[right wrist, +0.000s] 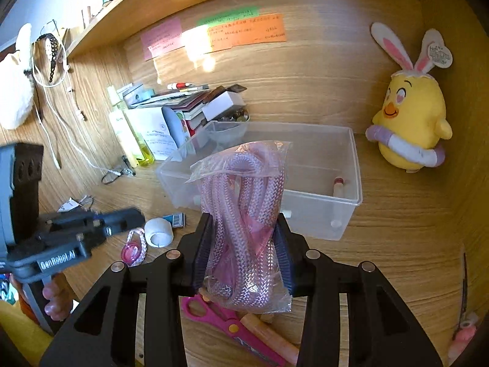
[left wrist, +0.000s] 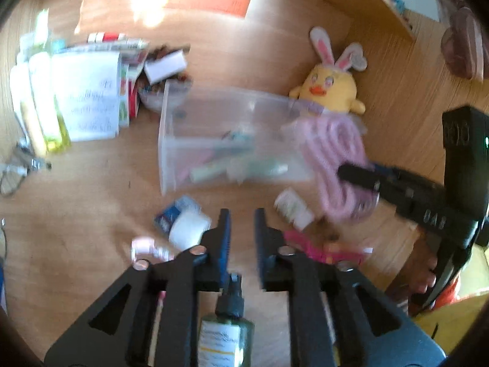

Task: Organize objects
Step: 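Lift the spray bottle with left tool while right tool carries rope toward box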

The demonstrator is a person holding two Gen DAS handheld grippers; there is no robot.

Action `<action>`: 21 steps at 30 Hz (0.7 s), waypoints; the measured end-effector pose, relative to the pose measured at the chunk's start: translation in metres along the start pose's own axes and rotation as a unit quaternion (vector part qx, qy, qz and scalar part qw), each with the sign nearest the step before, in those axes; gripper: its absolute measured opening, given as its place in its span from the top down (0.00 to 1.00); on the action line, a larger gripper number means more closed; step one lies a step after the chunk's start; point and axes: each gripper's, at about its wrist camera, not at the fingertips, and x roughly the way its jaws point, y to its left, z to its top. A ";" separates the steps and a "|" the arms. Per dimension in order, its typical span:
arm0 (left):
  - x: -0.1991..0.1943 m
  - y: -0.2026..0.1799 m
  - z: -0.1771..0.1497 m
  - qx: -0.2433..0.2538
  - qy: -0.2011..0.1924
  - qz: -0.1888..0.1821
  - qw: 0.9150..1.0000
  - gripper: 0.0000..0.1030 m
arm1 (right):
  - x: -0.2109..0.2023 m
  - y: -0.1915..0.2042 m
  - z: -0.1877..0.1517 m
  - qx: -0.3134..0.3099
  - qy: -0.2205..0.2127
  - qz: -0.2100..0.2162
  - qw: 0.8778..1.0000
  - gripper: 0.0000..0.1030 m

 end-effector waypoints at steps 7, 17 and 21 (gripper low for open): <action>-0.011 0.004 -0.039 0.013 0.010 0.039 0.999 0.51 | 0.008 -0.005 -0.003 0.005 0.010 0.003 1.000 0.65; -0.019 0.000 -0.064 0.055 0.038 0.073 0.995 0.51 | 0.013 -0.006 -0.003 0.009 0.015 0.002 1.000 0.65; -0.019 -0.002 -0.069 0.057 0.031 0.083 0.994 0.60 | 0.014 -0.007 -0.003 0.017 0.015 0.004 1.000 0.65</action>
